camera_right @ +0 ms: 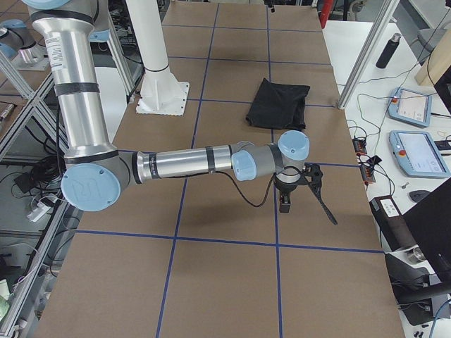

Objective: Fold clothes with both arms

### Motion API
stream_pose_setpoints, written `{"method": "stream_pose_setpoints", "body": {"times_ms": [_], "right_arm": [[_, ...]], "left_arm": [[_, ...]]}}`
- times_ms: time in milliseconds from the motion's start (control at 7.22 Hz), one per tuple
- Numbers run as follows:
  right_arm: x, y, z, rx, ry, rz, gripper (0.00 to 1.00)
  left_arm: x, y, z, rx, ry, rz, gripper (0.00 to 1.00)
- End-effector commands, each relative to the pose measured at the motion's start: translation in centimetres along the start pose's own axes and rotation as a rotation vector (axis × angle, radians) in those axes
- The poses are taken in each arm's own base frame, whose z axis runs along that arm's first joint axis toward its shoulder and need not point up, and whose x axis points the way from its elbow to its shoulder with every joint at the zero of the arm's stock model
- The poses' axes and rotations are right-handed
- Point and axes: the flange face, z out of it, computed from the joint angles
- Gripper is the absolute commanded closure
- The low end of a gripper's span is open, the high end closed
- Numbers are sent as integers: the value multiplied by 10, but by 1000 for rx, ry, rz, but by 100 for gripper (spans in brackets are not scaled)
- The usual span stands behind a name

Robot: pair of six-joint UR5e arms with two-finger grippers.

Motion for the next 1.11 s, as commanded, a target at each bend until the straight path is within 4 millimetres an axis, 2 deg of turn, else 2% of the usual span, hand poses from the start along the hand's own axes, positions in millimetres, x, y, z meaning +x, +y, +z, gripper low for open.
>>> {"method": "stream_pose_setpoints", "body": {"times_ms": [0,138,277,415,554,692,831,969], "right_arm": [[16,21,-5,33,75,-34,0],[21,35,-5,27,78,-29,0],[24,44,-4,20,74,-24,0],[29,54,-2,6,72,-13,0],[32,58,0,0,72,-8,0],[34,61,2,-4,74,-4,0],[38,64,4,-12,73,4,0],[42,73,8,-29,54,15,0]], "left_arm": [[-19,12,12,15,-5,9,0],[-30,15,10,7,-20,-7,0],[-46,27,7,-22,-34,-45,0],[-52,34,10,-107,-50,-1,0],[-66,40,3,-199,-67,58,0],[-76,38,-22,-277,-81,67,0],[-77,41,-41,-318,-82,81,0],[-97,58,-55,-346,-88,40,0]]}}
